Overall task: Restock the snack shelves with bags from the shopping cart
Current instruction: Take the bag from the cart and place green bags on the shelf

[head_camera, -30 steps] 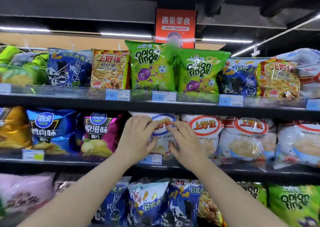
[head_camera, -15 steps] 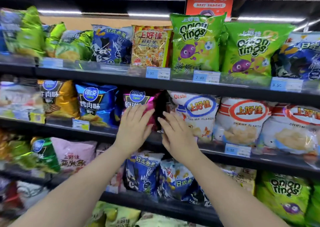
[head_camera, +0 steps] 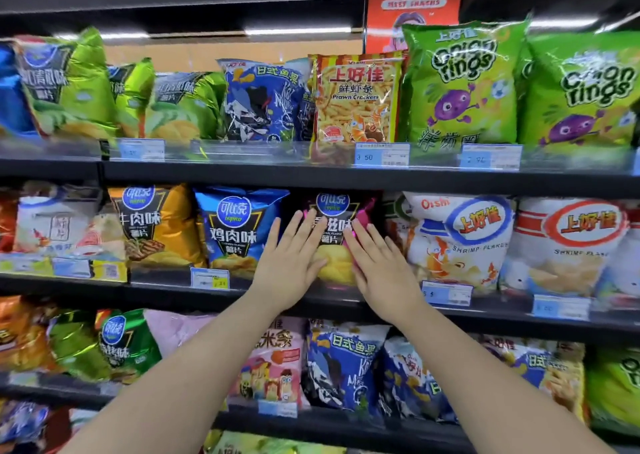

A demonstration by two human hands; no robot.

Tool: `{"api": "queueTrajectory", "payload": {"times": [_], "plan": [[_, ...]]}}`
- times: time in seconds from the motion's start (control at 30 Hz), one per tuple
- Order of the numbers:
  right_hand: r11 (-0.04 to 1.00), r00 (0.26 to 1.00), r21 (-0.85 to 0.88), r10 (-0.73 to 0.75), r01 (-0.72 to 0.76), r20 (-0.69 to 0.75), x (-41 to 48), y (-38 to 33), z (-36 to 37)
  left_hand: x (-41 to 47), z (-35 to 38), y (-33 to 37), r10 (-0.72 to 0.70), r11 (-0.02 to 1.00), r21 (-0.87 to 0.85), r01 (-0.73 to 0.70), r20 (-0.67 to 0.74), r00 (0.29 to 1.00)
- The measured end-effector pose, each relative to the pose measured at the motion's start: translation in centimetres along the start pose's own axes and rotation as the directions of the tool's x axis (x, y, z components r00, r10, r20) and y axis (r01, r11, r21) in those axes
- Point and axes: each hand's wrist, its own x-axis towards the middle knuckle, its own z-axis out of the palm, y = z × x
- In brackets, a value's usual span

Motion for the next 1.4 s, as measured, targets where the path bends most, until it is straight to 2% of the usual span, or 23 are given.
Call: {"api": "queueTrajectory", "payload": {"times": [0.1,0.27,0.33,0.37,0.43,0.5,0.57,0.63,0.67,0.7,0.87,1.03,1.27,1.33,1.4], "plan": [[1.0,0.997,0.012,0.02,-0.019,-0.077,-0.2,-1.1,0.0,-0.9,-0.8,-0.5,0.069,0.993,-0.084,-0.083,-0.152,0.986],[0.988,0.961,0.037,-0.134,0.147,-0.24,1.6,-5.7,-0.6,-4.0,-1.5,-5.0,0.026,0.982,-0.157,-0.103,-0.43,0.902],[0.975,0.967,0.185,-0.076,0.123,-0.244,3.0,-8.3,-0.4,-5.1,-1.1,-7.8,-0.03,0.983,-0.175,-0.059,-0.466,0.884],[0.95,0.979,0.304,0.0,0.064,-0.206,3.7,-9.6,-0.3,-5.6,-0.9,-9.2,-0.071,0.979,-0.204,-0.025,-0.452,0.889],[0.834,0.988,0.546,0.141,-0.087,-0.057,5.2,-11.9,0.3,-6.5,-0.6,-11.5,-0.202,0.937,-0.342,0.07,-0.369,0.907],[0.677,0.968,0.702,0.243,-0.219,0.067,6.5,-13.6,1.4,-7.2,-0.4,-13.0,-0.375,0.789,-0.585,0.188,-0.215,0.902],[0.552,0.934,0.777,0.333,-0.302,0.126,7.6,-15.0,2.4,-7.2,-0.7,-13.7,-0.504,0.496,-0.828,0.26,-0.031,0.863],[0.461,0.9,0.812,0.402,-0.358,0.169,8.1,-16.2,2.8,-6.6,-1.5,-13.7,-0.522,0.242,-0.925,0.293,0.13,0.843],[0.444,0.887,0.813,0.426,-0.377,0.179,8.3,-16.6,2.8,-6.4,-1.8,-13.7,-0.516,0.193,-0.934,0.301,0.164,0.841],[0.445,0.877,0.807,0.448,-0.388,0.175,8.5,-16.8,2.8,-6.0,-1.9,-13.7,-0.512,0.185,-0.935,0.303,0.172,0.842],[0.542,0.83,0.712,0.548,-0.447,0.103,9.7,-16.6,2.6,-4.1,-1.5,-13.5,-0.543,0.302,-0.872,0.386,0.176,0.821],[0.625,0.836,0.642,0.546,-0.444,0.048,8.7,-17.6,3.0,-4.6,-1.2,-13.0,-0.565,0.331,-0.861,0.385,0.146,0.812],[0.603,0.826,0.679,0.564,-0.419,0.009,8.2,-17.3,2.8,-5.0,-1.8,-12.8,-0.573,0.32,-0.867,0.382,0.144,0.807],[0.591,0.821,0.709,0.57,-0.384,-0.031,7.7,-17.1,2.3,-5.1,-2.1,-12.9,-0.595,0.297,-0.871,0.392,0.152,0.789],[0.627,0.834,0.708,0.543,-0.327,-0.096,7.3,-17.0,1.7,-5.6,-2.4,-13.0,-0.618,0.301,-0.865,0.403,0.145,0.773]]}}
